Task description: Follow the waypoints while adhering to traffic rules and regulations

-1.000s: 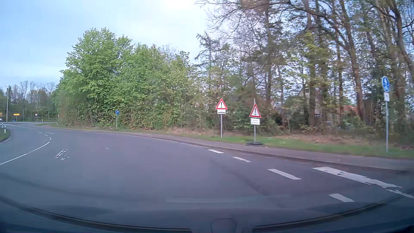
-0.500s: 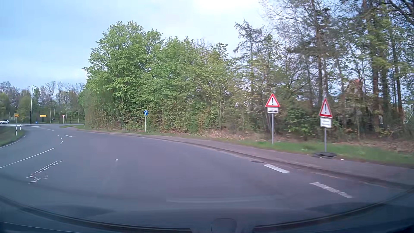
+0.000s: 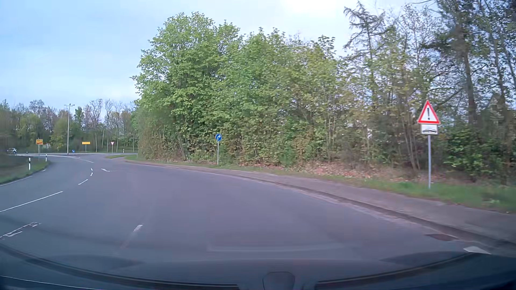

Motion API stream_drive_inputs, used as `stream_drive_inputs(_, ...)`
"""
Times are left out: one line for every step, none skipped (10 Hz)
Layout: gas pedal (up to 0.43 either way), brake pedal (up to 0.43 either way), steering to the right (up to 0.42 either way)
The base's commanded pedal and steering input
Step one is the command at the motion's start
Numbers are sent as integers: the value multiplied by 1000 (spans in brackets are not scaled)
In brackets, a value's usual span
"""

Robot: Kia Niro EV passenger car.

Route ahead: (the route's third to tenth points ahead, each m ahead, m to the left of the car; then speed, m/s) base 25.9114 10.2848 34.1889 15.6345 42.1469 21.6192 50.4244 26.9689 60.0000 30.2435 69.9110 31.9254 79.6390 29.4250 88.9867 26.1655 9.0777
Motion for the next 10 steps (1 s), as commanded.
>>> stream_drive_inputs(67,0,-126)
stream_drive_inputs(67,0,-123)
stream_drive_inputs(67,0,-122)
stream_drive_inputs(67,0,-121)
stream_drive_inputs(67,0,-119)
stream_drive_inputs(67,0,-118)
stream_drive_inputs(67,0,-116)
stream_drive_inputs(67,0,-115)
stream_drive_inputs(67,0,-113)
stream_drive_inputs(67,0,-109)
